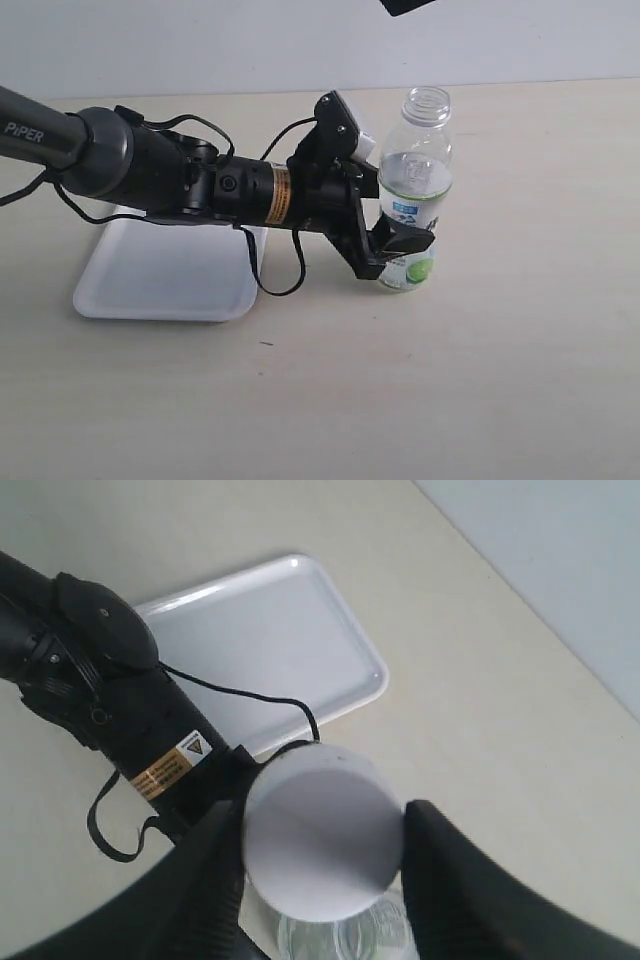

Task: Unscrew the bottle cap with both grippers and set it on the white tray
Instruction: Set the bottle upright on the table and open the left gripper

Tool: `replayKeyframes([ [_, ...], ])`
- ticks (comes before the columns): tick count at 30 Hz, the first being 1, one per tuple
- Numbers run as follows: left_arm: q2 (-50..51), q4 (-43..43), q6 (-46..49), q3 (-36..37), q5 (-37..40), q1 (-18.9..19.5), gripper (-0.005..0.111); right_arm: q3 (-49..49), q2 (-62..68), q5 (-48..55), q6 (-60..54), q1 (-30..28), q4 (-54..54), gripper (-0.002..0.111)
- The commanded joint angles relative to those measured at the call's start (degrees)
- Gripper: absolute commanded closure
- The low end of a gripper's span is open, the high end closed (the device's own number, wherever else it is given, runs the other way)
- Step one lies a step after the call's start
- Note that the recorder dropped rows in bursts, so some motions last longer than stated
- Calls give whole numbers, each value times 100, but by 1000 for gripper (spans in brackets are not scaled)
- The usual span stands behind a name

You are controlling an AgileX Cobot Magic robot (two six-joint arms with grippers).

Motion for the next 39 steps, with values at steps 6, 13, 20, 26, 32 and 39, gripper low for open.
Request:
replayKeyframes([
  [6, -99, 299, -556, 30, -341, 511, 36, 7, -43, -163, -25, 13, 250, 108],
  [13, -110, 1237, -1162, 30, -1313, 964, 36, 7, -43, -189, -25, 13, 745, 108],
  [20, -117, 1532, -1469, 30, -1925, 1361, 41, 7, 45, -167, -25, 13, 985, 108],
  [26, -123, 1607, -1673, 30, -1990, 1579, 80, 7, 334, -125, -303, 13, 1366, 108],
  [32, -221, 1641, -2069, 30, -1979, 1847, 107, 7, 572, -154, -440, 52, 1794, 108],
  [39, -378, 1320, -2352, 357, -1617, 2458, 107, 7, 1060, -523, -481, 622, 1652, 108],
])
